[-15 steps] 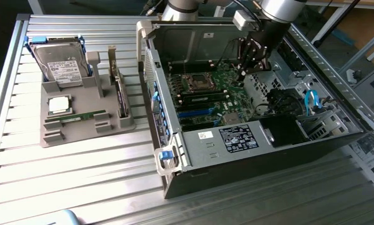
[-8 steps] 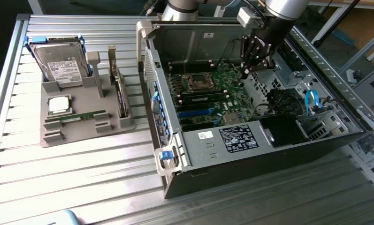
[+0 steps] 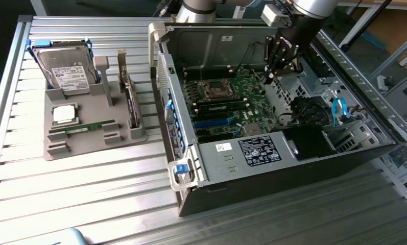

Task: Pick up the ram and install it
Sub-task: 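Insert the ram into the slot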

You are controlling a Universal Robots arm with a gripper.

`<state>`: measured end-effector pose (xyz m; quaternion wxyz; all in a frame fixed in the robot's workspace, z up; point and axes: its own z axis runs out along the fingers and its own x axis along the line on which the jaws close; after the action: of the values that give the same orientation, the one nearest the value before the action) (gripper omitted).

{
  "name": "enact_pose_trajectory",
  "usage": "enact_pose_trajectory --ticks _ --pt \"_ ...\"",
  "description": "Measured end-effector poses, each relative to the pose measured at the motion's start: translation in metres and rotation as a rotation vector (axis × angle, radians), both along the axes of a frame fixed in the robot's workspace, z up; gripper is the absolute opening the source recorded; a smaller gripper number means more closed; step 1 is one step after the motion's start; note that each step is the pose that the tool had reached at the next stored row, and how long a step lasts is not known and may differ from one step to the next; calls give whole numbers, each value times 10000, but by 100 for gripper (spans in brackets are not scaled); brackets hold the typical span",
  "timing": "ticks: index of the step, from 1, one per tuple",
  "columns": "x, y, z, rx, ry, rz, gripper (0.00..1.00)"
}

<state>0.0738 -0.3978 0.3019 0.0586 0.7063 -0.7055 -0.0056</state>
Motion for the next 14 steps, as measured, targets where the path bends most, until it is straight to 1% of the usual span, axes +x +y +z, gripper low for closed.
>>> enact_pose_trajectory --ticks 6,8,10,11,13,14 --pt "1 0 2 -4 -4 0 11" --pt "1 0 0 -8 -184 1 11" --pt "0 0 -5 -3 -390 0 11" --pt "1 0 -6 -2 -476 0 11" --pt "0 0 -10 -1 -590 -1 11" --pt "1 0 -10 -4 -680 0 11"
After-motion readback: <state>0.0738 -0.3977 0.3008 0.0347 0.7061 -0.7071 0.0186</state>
